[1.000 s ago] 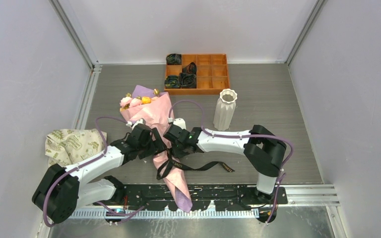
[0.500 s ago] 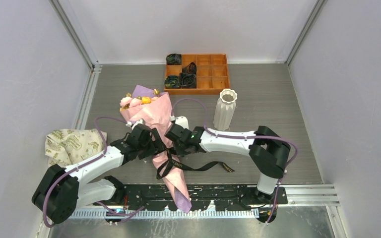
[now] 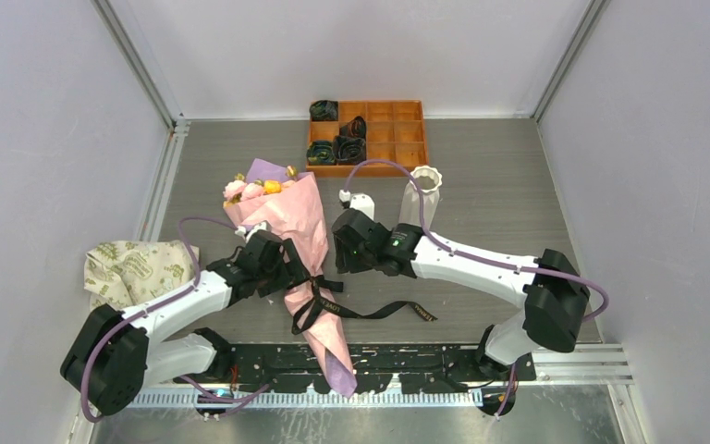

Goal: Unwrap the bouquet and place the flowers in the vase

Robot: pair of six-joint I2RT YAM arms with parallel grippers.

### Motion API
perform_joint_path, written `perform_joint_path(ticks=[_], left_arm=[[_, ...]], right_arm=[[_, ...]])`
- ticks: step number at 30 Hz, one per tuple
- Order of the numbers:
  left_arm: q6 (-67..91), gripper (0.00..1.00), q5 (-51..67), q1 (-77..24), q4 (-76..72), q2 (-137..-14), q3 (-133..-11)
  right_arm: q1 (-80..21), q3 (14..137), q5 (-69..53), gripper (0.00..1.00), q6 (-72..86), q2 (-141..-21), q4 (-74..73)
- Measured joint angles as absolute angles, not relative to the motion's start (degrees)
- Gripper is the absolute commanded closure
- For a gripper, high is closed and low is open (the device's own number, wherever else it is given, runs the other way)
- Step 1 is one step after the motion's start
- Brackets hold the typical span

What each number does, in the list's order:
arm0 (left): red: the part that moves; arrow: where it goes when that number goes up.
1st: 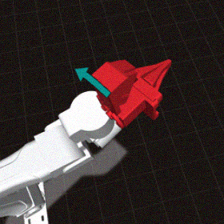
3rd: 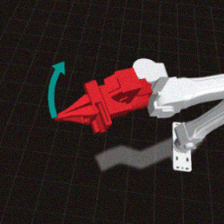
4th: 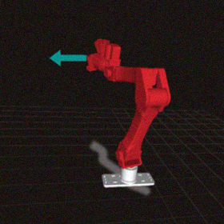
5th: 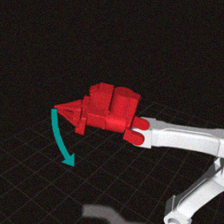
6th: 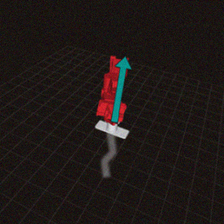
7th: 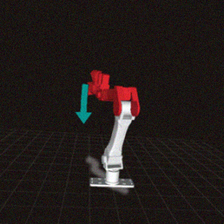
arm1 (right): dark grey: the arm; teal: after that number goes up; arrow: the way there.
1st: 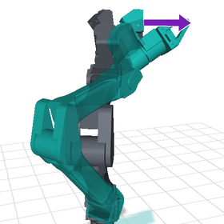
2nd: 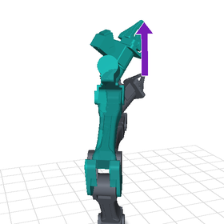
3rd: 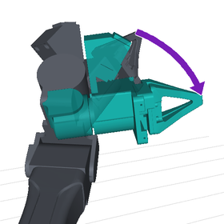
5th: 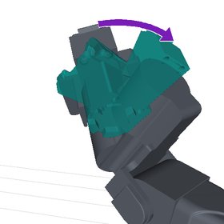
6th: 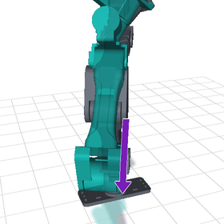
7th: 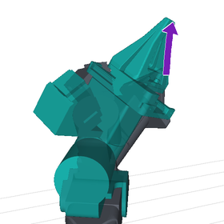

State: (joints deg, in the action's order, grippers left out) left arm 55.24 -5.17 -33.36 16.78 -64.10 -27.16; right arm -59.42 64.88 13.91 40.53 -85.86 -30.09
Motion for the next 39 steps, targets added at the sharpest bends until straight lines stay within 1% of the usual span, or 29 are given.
perform_joint_path(ticks=[6, 13, 20, 24, 26, 28, 33, 37, 39], left_arm=[[55.05, 0.18, -5.19, -33.39, 18.35, -64.62, -28.01], [54.87, 0.18, -5.32, -33.36, 19.68, -65.23, -28.77], [54.85, 0.19, -5.39, -33.36, 19.9, -65.23, -28.82], [54.85, 0.19, -5.39, -33.39, 19.94, -65.23, -28.82], [54.83, 0.19, -5.41, -33.36, 19.99, -65.23, -28.82], [54.83, 0.19, -5.43, -33.39, 20.08, -65.14, -28.82], [54.81, 0.19, -5.61, -33.39, 20.56, -64.95, -28.8], [54.81, 0.19, -5.63, -33.39, 20.53, -64.97, -28.8], [54.81, 0.19, -5.61, -33.39, 20.53, -64.97, -28.8]], right_arm=[[-58.46, 57.41, 4.78, 0.33, 44.38, -87.15, -23.46], [-57.23, 51.86, -3.73, 0.28, 49.91, -88.33, -12.67], [-52.97, 47.24, -9.32, 0.29, 53.6, -91.46, -3.46], [-52.42, 47.24, -10.98, 0.32, 54.19, -94.63, 0.08], [-52.42, 47.27, -12.36, 0.35, 54.39, -96.68, 1.93], [-52.42, 47.53, -14.26, 0.41, 55.27, -98.21, 4.34], [-52.42, 47.7, -17.26, 0.68, 56.8, -101.19, 8.21], [-52.4, 47.7, -17.61, 0.79, 57.45, -101.73, 8.8], [-52.42, 47.7, -17.34, 0.87, 57.41, -101.69, 8.75]])
